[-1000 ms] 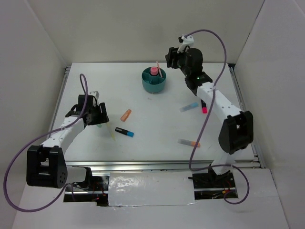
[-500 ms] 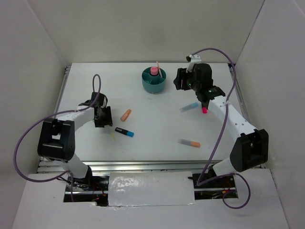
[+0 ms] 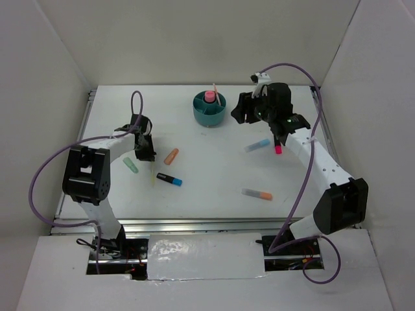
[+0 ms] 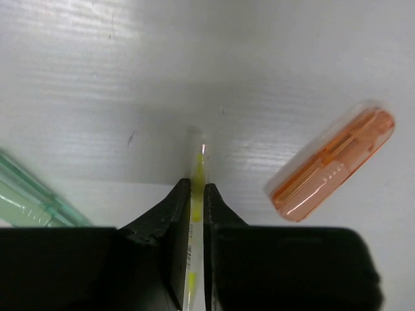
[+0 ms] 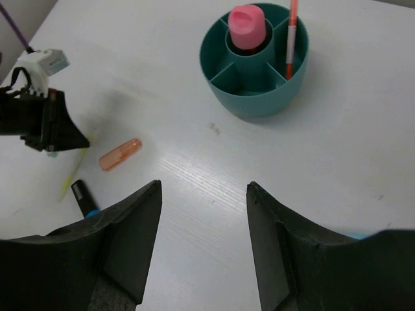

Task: Sort the stationery into containers
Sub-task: Pick up the pen from the center of the board, then place the pen in the storage box.

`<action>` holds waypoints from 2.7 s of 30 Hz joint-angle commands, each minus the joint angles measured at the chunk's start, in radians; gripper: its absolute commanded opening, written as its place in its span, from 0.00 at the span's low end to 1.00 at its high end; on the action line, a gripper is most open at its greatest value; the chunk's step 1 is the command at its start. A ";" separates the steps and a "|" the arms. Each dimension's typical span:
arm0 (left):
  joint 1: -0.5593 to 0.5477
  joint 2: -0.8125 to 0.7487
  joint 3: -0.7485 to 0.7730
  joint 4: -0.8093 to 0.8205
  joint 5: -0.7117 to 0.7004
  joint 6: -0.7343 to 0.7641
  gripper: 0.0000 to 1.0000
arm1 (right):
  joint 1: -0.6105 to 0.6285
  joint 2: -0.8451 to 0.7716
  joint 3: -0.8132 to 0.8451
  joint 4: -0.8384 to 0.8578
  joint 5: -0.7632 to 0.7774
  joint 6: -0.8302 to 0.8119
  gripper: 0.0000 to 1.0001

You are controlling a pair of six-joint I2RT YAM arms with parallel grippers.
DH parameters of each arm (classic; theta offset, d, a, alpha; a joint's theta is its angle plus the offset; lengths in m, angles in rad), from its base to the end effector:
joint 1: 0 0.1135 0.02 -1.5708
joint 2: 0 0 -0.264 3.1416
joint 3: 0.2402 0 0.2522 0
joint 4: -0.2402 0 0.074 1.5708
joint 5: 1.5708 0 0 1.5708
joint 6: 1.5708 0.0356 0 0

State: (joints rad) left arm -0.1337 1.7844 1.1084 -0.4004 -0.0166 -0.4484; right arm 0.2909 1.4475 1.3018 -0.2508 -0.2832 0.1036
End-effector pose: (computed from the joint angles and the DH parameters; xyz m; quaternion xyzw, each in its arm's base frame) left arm 0.3535 -0.0470 0.1686 -0.1539 0.9573 -0.0625 0.2367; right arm 0.3213 0.1066 0.3575 -0.1549 0.8133 0.2227 0.5148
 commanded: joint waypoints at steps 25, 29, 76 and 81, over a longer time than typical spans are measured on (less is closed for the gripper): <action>0.057 -0.563 -0.021 0.781 0.813 -0.391 0.00 | 0.220 0.102 0.333 0.131 -0.520 0.275 0.74; 0.037 -0.574 -0.016 0.818 0.825 -0.432 0.00 | 0.274 0.145 0.353 0.136 -0.527 0.285 0.74; 0.091 -0.528 0.070 0.407 0.494 0.037 0.99 | -0.033 0.685 0.605 0.560 0.092 -0.154 0.00; 0.092 -0.514 0.067 0.403 0.495 0.063 0.99 | -0.033 0.778 0.662 0.561 0.078 -0.122 0.00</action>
State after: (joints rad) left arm -0.0463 1.2667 1.1675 -0.0246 0.4862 -0.4324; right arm 0.2554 2.2055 1.8881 0.2066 -0.2050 -0.0208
